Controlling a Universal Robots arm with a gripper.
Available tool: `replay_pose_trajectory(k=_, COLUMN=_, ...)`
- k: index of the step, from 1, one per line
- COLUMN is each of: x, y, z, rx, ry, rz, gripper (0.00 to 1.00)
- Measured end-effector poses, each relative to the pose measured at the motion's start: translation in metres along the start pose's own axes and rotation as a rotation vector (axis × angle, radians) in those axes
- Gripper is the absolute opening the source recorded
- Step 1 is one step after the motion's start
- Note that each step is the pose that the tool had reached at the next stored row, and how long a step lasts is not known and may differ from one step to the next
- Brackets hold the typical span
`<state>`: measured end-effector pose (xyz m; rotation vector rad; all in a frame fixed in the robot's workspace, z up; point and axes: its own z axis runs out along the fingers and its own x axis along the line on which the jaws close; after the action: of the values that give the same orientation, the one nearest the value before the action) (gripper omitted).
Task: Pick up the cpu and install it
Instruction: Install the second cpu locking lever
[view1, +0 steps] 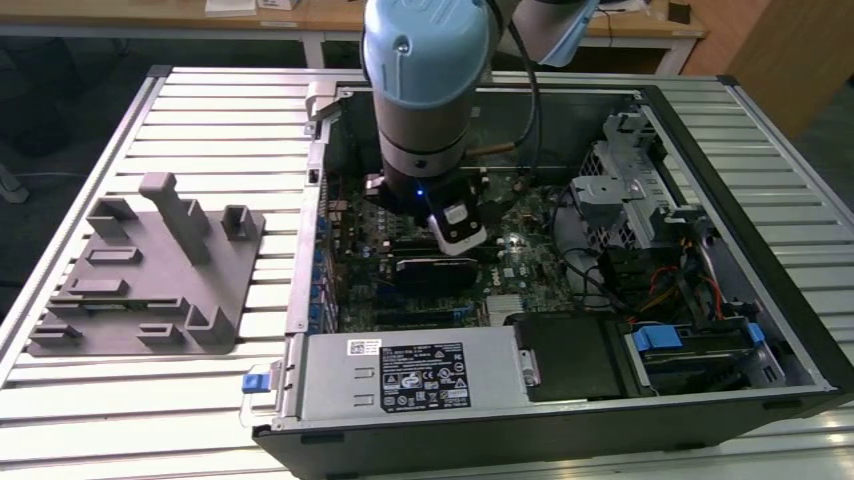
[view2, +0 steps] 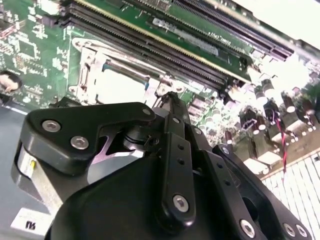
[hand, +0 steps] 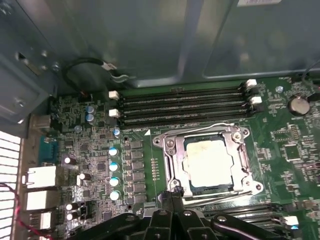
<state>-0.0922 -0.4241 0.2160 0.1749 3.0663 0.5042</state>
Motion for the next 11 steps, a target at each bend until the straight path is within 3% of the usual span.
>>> replay_pose_trajectory(k=5, x=0.0001, y=0.0046, z=-0.0095, rx=0.0005, ry=-0.0001, rz=0.0, gripper=0.11)
replay_pose_trajectory(k=7, x=0.0002, y=0.0062, z=-0.0106, rx=0.0054, ry=-0.0007, rz=0.0, gripper=0.11)
replay_pose_trajectory(k=9, x=0.0003, y=0.0079, z=-0.0107, rx=0.0258, ry=-0.0028, rz=-0.001, gripper=0.11)
replay_pose_trajectory(k=11, x=0.0006, y=0.0103, z=-0.01, rx=0.0597, ry=-0.0064, rz=-0.003, gripper=0.11)
